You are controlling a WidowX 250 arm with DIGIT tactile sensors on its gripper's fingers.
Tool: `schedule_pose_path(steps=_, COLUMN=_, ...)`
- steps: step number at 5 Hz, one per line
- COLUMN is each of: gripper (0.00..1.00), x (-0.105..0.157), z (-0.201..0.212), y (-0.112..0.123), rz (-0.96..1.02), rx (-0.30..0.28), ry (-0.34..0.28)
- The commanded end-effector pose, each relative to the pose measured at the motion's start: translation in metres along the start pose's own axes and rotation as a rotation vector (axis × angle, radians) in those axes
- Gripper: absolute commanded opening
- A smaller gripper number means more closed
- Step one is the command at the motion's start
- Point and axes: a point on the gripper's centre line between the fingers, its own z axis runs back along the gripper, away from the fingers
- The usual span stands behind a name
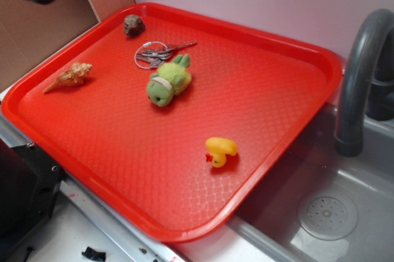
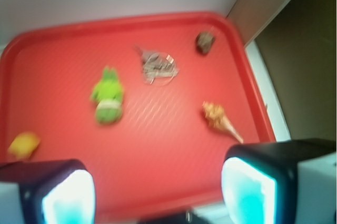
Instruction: Grab the rock.
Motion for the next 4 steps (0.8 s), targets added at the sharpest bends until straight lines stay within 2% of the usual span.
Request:
schedule_pose_path(steps=1, gripper=1.0, x=0.044, z=-0.047, y=0.028, rz=0.235, rx=0.096, ry=-0.144)
schedule_pose_path(steps=2, gripper=1.0, x=0.077, z=-0.077, y=0.047, rz=0.304, rx=0.133, ry=-0.163)
schedule_pose_path(steps=3, gripper=1.0, x=0.106, z=-0.106, y=0.065, rz=0.317, rx=0.13, ry=-0.143)
schedule_pose_path(steps=4, gripper=1.0, x=0.118, z=-0.134, y=0.072, rz=0.287, rx=0.098, ry=-0.099)
